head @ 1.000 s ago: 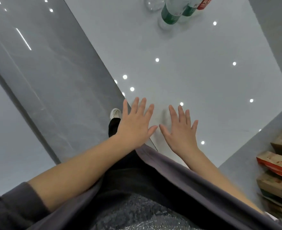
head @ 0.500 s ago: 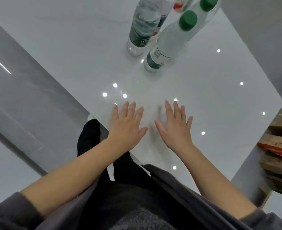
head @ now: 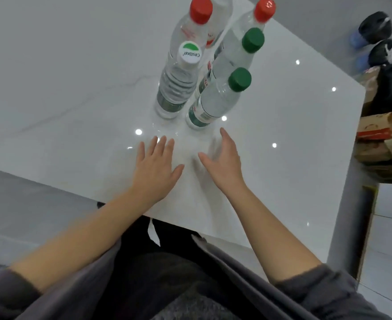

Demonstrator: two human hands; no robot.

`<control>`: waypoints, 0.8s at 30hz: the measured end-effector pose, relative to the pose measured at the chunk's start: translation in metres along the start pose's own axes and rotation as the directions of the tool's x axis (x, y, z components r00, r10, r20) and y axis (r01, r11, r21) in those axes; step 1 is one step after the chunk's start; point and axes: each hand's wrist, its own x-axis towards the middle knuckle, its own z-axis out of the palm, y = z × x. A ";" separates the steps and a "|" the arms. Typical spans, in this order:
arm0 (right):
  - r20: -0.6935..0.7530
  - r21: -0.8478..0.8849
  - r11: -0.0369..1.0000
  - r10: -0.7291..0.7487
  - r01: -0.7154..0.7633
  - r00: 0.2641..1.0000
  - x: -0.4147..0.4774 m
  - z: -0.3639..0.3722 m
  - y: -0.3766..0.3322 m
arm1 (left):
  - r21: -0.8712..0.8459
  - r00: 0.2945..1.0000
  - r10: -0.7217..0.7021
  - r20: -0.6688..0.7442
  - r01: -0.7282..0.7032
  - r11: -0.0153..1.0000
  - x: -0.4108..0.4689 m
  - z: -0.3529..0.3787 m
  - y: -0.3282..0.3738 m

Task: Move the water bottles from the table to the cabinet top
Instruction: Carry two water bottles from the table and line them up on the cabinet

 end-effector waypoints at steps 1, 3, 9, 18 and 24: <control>-0.025 0.092 0.996 0.015 -0.012 1.000 0.003 0.001 -0.003 | -0.084 0.999 -0.012 -0.042 0.008 0.996 0.006 -0.001 -0.003; -0.047 0.235 0.971 0.049 -0.037 0.998 0.009 0.000 -0.011 | -0.301 0.991 -0.069 -0.118 0.031 0.953 0.017 -0.005 -0.005; -0.153 0.435 0.900 0.073 0.001 0.986 0.035 0.003 -0.027 | -0.632 0.957 -0.224 -0.181 0.061 0.772 0.055 -0.021 -0.010; -0.207 0.570 0.821 0.135 0.007 0.969 0.060 0.029 -0.039 | -0.733 0.963 -0.210 -0.166 0.022 0.680 0.091 -0.039 -0.019; -0.265 0.522 0.853 0.141 0.018 0.954 0.070 0.032 -0.036 | -0.700 0.969 -0.153 -0.194 -0.028 0.713 0.098 -0.046 -0.025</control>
